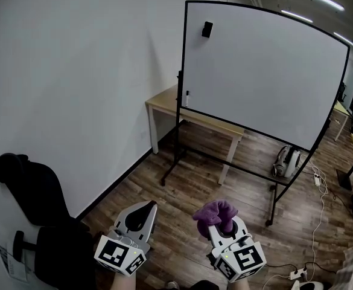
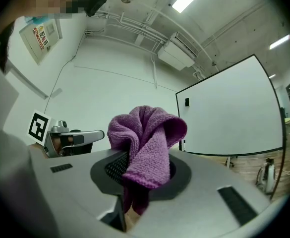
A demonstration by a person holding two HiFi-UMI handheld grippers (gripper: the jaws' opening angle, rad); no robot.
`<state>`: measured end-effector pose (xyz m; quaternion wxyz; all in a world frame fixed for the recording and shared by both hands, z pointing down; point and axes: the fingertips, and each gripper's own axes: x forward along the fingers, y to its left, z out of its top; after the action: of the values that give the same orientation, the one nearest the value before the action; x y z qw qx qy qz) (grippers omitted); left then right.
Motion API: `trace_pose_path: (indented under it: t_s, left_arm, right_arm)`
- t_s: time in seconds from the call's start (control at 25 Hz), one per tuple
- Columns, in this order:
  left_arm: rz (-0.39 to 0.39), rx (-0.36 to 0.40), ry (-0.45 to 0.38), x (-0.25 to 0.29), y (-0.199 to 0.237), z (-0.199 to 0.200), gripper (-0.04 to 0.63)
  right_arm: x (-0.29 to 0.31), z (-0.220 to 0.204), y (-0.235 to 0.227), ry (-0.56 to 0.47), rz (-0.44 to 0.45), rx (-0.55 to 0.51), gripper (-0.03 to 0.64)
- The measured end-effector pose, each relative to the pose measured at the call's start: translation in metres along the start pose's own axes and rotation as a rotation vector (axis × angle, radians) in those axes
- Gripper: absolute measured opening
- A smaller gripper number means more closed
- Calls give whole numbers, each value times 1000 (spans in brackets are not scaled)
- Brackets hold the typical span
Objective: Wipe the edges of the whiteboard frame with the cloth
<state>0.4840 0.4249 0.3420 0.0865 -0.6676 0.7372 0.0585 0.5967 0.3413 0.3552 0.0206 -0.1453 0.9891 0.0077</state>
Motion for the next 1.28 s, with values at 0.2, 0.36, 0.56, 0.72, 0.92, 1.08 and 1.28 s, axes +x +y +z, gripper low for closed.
trace_pose_path:
  t_s: [0.2,0.36,0.56,0.72,0.92,1.08,1.28]
  left_arm:
    - [-10,-3,-4,7,12,-1,17]
    - [-13,-6,-5,13,24,-3,17]
    - [5,-7,-20,25,44,-2,17]
    - [13,-11,-19,40,59,-8,17]
    - [19,-3,-30,67,77,-12,17]
    - [23,0,-29,96,91,-16,17]
    - [30,9,-31,138,107,-19,17]
  right_arm:
    - [12,3,-2,1,-14,-9,67]
    - [27,3,-4,8,-15,-3,67]
    - [52,5,-9,11,3,-17,67]
    - [72,3,-18,15,11,-12,67]
    - [102,1,-35,13,28,-13,67]
    - [129,1,-54,12,43,-15,67]
    - [163,4,-85,13,60,-22,67]
